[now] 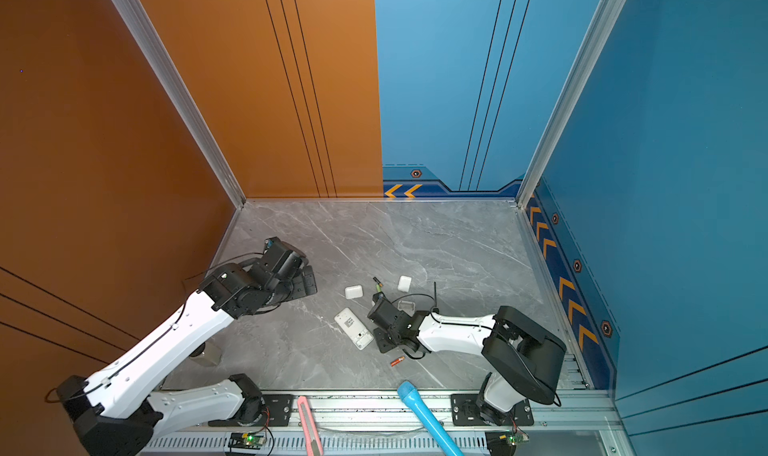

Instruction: Unload the batteries from the remote control

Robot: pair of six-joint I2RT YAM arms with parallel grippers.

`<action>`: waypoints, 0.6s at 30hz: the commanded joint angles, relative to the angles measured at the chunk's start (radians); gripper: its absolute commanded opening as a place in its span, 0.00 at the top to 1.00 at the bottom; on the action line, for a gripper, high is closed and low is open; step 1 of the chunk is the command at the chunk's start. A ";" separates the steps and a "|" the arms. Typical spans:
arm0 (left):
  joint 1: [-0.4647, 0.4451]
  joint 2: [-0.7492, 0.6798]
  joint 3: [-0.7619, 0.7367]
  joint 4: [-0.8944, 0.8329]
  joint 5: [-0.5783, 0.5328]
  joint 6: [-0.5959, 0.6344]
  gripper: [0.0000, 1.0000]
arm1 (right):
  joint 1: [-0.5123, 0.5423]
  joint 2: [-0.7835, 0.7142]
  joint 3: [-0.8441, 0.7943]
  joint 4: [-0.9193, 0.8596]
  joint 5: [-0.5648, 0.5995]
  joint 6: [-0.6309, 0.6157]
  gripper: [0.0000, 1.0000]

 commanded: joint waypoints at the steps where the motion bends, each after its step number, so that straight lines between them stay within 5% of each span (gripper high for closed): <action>1: -0.004 -0.031 -0.031 0.016 -0.030 -0.033 0.02 | -0.010 -0.009 -0.037 -0.015 0.020 0.033 0.68; 8: 0.022 -0.065 -0.118 0.042 -0.018 -0.067 0.02 | -0.035 -0.224 -0.037 -0.060 0.046 0.040 0.32; 13: 0.158 -0.092 -0.258 0.148 0.035 -0.052 0.02 | -0.125 -0.468 0.000 -0.152 0.093 -0.008 0.05; 15: 0.213 -0.098 -0.291 0.204 0.016 -0.026 0.02 | -0.218 -0.560 0.000 -0.185 0.145 -0.052 0.00; 18: 0.258 -0.108 -0.341 0.337 -0.060 0.064 0.02 | -0.548 -0.638 -0.021 -0.217 0.083 -0.110 0.00</action>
